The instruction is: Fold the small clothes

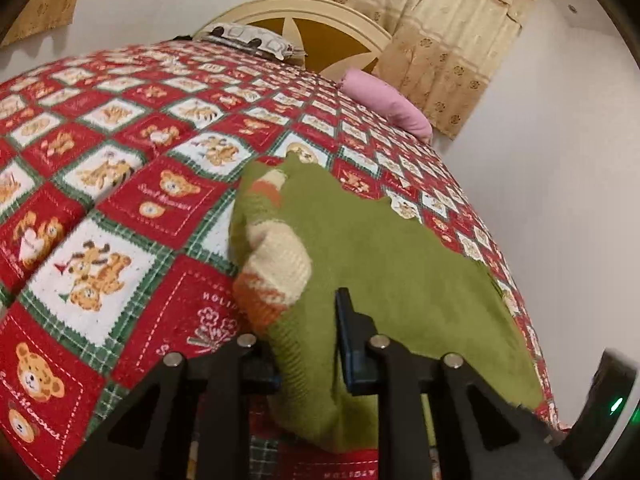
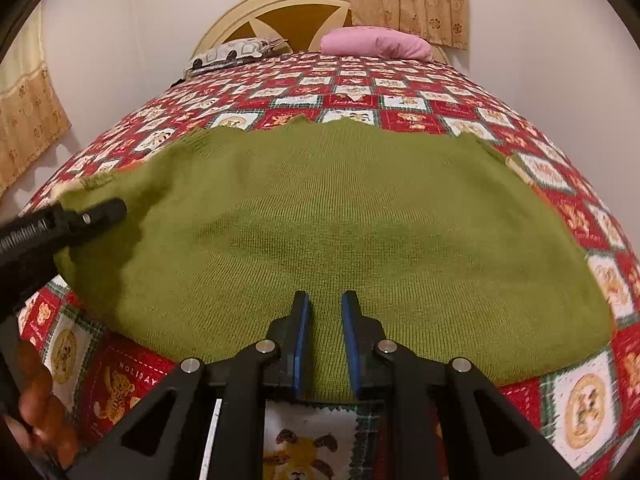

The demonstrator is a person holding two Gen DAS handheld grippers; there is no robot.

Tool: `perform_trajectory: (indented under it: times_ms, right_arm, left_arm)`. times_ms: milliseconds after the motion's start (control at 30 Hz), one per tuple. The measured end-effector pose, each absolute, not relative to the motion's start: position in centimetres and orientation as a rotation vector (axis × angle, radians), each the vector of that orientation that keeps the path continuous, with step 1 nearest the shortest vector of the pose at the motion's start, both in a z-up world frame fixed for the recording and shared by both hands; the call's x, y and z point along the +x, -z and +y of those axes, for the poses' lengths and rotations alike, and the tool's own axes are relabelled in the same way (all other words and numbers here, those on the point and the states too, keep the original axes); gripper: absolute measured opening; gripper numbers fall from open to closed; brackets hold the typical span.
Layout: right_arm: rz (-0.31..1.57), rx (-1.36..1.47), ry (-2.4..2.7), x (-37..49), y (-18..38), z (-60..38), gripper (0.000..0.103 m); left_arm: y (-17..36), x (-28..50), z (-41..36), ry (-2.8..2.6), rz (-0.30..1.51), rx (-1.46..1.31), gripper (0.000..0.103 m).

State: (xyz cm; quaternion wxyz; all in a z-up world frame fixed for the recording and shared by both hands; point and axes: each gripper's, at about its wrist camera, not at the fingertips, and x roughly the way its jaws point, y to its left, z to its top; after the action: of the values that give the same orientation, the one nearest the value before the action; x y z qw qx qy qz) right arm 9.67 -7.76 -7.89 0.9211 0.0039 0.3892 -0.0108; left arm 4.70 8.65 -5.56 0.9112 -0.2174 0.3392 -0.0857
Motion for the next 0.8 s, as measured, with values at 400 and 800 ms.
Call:
perform_trajectory:
  times_ms: [400,800]
  right_arm:
    - [0.896,-0.054,-0.326,24.1,3.5,2.3,0.067]
    - [1.010,-0.366,-0.407,28.4,9.9,10.0,0.067]
  left_arm:
    - [7.7,4.9,10.3,0.137,0.726,-0.571,0.025]
    - [8.7,5.0,11.3,0.170,0.723,-0.654,0.026]
